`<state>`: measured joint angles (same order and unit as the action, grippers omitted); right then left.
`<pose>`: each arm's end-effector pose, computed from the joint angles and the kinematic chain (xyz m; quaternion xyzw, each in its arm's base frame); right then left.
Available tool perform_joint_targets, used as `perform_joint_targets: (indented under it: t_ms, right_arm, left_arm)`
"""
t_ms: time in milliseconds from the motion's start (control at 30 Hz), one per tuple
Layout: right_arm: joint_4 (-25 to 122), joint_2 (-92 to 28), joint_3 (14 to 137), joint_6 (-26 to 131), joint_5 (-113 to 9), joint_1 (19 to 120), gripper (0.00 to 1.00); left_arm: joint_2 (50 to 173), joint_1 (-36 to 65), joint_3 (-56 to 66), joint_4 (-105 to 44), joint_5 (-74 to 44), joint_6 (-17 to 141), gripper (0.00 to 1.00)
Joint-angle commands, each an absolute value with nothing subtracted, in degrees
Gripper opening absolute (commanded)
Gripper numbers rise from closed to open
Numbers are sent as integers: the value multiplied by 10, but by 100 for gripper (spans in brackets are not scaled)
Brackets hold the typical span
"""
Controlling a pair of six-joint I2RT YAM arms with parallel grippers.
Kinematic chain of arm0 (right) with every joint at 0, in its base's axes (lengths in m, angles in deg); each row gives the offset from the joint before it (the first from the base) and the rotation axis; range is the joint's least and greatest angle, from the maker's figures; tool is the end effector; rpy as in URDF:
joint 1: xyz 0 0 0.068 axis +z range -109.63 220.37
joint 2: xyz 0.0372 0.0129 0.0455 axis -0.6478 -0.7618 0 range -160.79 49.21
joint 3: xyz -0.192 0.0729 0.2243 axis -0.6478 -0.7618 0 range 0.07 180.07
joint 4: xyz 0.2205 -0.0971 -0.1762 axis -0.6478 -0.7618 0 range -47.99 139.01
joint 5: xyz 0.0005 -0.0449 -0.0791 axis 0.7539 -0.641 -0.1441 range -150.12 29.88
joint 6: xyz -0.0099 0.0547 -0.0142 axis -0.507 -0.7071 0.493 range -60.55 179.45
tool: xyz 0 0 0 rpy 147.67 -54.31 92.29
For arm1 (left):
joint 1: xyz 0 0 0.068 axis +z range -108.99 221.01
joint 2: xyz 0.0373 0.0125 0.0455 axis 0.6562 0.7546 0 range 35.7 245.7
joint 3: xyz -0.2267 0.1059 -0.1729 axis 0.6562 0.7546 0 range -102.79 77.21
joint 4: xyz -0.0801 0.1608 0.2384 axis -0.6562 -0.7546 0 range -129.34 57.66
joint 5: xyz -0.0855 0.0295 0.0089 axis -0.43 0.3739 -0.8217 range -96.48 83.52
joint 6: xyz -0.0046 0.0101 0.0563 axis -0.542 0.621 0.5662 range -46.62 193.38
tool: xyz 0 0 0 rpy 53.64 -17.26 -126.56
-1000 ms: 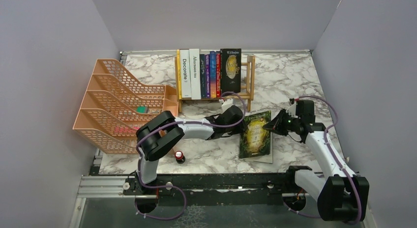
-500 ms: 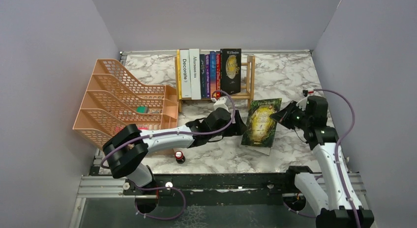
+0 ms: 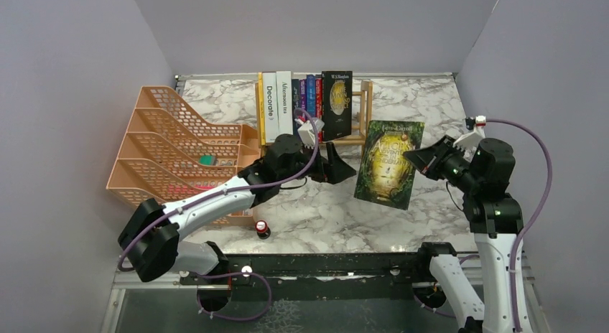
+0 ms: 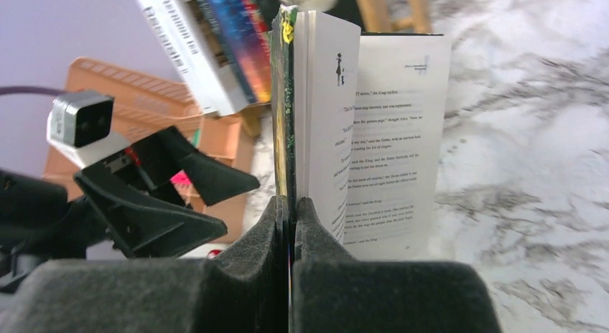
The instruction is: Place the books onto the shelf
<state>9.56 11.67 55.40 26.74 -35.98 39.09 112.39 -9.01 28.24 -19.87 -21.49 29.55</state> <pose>0.1410 0.0135 0.3971 0.1242 0.8081 0.3153 0.4819 0.2107 -0.2677 0.2930 0.1217 0.7824 -0.5105 0.3353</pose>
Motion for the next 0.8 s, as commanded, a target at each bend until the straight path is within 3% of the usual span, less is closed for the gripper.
perform_joint_targets:
  t_ms: [0, 167, 400, 767]
  right_arm:
    - [186, 119, 589, 247, -218, 392, 1]
    - [282, 100, 590, 194, -101, 392, 1]
    - [378, 84, 563, 138, -26, 392, 1]
    - [452, 65, 504, 104, -33, 392, 1]
  left_arm:
    - [1088, -67, 276, -177, -306, 339, 88]
    - [1100, -62, 263, -138, -369, 318, 89]
    - [1116, -62, 232, -91, -436, 297, 87]
    - [1081, -62, 237, -7, -436, 245, 59]
